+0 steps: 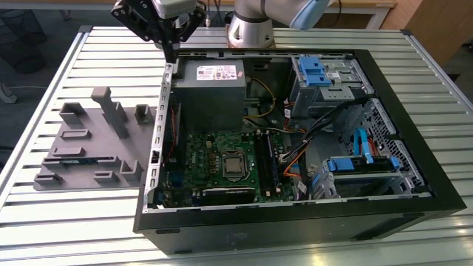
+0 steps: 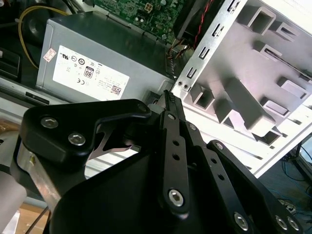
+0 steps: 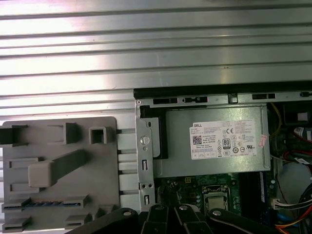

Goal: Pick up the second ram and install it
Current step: 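Reach for the second ram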

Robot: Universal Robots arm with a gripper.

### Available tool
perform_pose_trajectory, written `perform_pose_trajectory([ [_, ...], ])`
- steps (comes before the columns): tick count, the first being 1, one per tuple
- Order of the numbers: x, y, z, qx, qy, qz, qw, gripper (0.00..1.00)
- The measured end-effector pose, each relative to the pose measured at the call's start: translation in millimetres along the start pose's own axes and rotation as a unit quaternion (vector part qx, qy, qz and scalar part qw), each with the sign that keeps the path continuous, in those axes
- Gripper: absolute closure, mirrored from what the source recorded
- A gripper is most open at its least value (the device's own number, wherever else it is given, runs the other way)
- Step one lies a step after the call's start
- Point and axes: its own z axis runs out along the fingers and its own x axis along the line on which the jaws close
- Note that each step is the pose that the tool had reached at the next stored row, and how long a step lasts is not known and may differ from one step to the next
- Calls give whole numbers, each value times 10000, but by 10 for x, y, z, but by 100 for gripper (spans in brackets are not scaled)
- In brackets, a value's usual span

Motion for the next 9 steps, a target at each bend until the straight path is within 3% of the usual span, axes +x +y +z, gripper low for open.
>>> perform_pose_trajectory([
  [9,33,-3,1,0,0,0,10000,89],
])
